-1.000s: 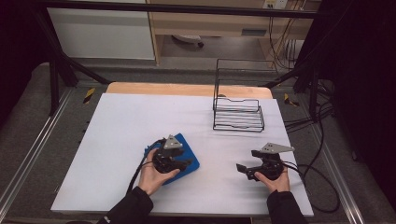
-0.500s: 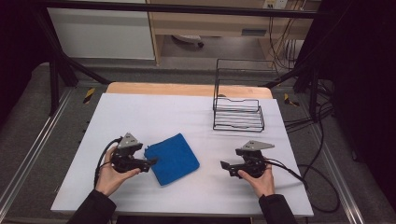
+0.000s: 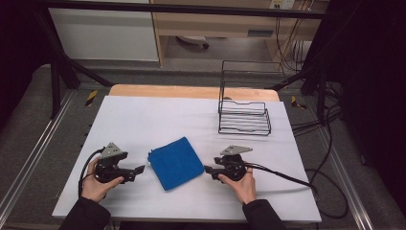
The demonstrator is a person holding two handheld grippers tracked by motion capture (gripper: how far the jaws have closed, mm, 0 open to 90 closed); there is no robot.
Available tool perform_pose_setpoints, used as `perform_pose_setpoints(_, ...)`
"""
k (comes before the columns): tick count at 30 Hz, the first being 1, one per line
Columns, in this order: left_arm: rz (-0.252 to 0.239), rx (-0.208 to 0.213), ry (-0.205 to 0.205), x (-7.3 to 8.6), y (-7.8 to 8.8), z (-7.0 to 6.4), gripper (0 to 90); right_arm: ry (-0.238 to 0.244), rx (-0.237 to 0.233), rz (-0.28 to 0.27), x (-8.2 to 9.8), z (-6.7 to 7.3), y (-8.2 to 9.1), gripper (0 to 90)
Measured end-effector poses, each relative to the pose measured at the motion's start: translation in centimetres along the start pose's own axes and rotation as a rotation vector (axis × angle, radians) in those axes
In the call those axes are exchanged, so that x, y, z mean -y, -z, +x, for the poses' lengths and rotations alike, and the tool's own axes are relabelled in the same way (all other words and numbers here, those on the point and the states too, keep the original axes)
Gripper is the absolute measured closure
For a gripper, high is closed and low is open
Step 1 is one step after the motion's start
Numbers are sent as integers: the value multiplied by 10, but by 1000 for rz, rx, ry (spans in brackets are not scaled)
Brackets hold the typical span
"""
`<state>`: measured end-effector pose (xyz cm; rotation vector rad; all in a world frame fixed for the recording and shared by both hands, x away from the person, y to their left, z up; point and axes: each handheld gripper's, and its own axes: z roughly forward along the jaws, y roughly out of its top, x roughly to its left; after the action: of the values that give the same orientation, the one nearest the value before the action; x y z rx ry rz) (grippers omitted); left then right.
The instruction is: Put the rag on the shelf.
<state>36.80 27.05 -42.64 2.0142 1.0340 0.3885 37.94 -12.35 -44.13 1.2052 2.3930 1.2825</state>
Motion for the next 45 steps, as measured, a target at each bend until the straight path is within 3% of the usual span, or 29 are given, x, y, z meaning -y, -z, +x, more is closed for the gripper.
perform_pose_setpoints(3, -8, 1, 4, 1, 2, 1, 98, 0, 3, 14, -2, 6, -9, 494)
perform_pose_setpoints(11, -10, -7, 13, 2, 3, 2, 101, -26, 39, 33, 0, 15, -21, 714)
perform_pose_setpoints(18, -9, -14, 8, 2, 2, 2, 105, -79, 24, 46, 3, 17, -28, 797)
perform_pose_setpoints(25, -11, -17, 16, 3, 3, 3, 106, -78, 11, 45, 1, 16, -24, 876)
perform_pose_setpoints(32, -9, -9, 18, 3, 3, 3, 107, -31, 12, 70, -12, 7, 2, 880)
perform_pose_setpoints(36, -7, 5, 19, 0, 1, 1, 142, -28, 42, 114, -12, -15, 19, 877)
perform_pose_setpoints(40, -3, 25, 11, -13, -6, -6, 193, 11, 86, 112, -10, -27, 20, 870)
perform_pose_setpoints(41, -8, 46, 14, -17, -10, -10, 193, 11, 86, 112, -10, -27, 20, 870)
perform_pose_setpoints(45, 11, 62, 4, -34, -27, -25, 266, 20, 108, 101, -9, -33, 15, 869)
